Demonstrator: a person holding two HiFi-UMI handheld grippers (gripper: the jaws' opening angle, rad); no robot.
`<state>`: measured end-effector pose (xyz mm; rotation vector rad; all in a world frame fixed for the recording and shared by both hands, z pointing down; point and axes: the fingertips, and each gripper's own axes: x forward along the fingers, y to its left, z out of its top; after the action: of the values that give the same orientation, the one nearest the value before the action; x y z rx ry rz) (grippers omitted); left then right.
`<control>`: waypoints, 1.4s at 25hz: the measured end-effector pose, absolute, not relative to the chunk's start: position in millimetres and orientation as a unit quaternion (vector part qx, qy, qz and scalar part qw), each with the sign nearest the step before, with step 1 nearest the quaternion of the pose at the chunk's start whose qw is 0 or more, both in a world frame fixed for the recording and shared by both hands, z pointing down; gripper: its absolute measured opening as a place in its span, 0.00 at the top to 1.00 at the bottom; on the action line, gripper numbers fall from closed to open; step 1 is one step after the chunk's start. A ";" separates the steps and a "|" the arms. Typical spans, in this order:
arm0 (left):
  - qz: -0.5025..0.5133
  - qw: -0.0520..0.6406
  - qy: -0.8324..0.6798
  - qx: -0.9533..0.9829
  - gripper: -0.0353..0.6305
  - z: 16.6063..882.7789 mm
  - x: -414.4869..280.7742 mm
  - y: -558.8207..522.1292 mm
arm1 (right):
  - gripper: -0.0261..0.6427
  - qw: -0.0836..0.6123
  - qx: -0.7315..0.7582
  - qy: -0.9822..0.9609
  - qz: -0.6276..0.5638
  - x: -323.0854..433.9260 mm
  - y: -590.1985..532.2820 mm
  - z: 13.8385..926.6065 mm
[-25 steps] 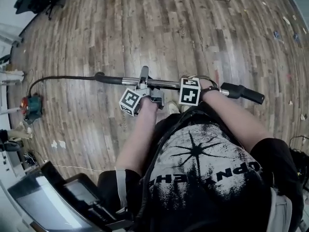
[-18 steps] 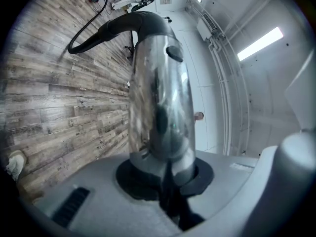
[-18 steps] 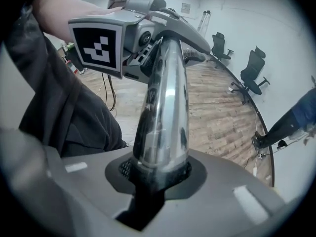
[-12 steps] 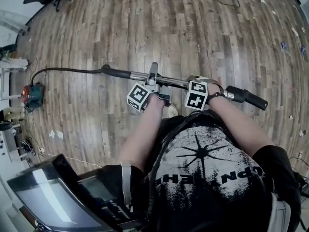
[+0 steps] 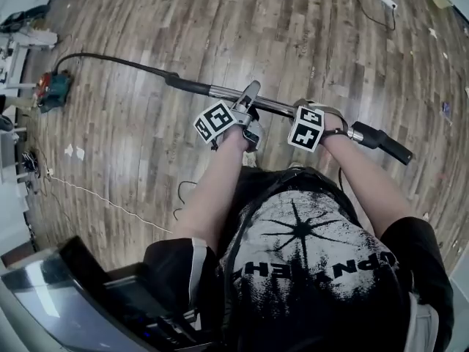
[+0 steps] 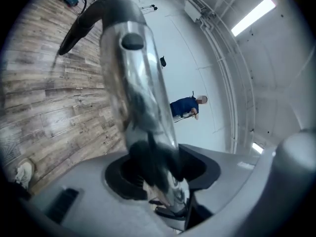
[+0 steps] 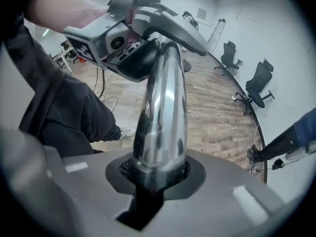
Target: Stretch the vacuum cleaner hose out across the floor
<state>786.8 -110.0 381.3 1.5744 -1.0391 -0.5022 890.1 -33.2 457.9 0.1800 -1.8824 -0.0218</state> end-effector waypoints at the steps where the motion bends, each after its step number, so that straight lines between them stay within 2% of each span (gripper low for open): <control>1: -0.209 0.564 -0.443 0.664 0.66 383.6 790.4 -106.1 | 0.84 0.587 0.076 -0.806 -0.008 895.0 -37.8 459.6; 5: -0.180 0.567 -0.459 0.660 0.64 391.4 800.7 -92.5 | 0.84 0.587 0.073 -0.806 0.000 907.4 -47.1 468.7; 8: -0.134 0.557 -0.459 0.679 0.66 401.1 804.5 -90.1 | 0.84 0.588 0.079 -0.804 0.016 915.4 -54.3 481.7; 16: 0.015 0.503 -0.395 0.769 0.94 450.7 822.7 -118.1 | 0.84 0.620 0.104 -0.778 0.027 944.1 -95.9 534.1; 19: 0.090 0.453 -0.350 0.815 0.95 466.8 837.3 -126.2 | 0.84 0.614 0.111 -0.781 0.016 951.9 -110.0 557.2; 23: 0.136 0.394 -0.322 0.850 0.95 491.2 860.4 -134.3 | 0.84 0.594 0.108 -0.797 0.011 973.6 -131.1 596.4; 28: 0.168 0.333 -0.289 0.882 0.95 553.7 885.6 -132.4 | 0.84 0.590 0.115 -0.799 -0.017 1009.5 -154.3 675.9; 35: 0.157 0.286 -0.250 0.912 0.95 646.4 925.3 -141.4 | 0.84 0.606 0.117 -0.787 -0.015 1078.3 -152.4 826.1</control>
<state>925.3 -141.4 646.4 2.4363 -0.6676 0.4204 1078.3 -152.4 826.1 0.2714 -1.8196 -0.0350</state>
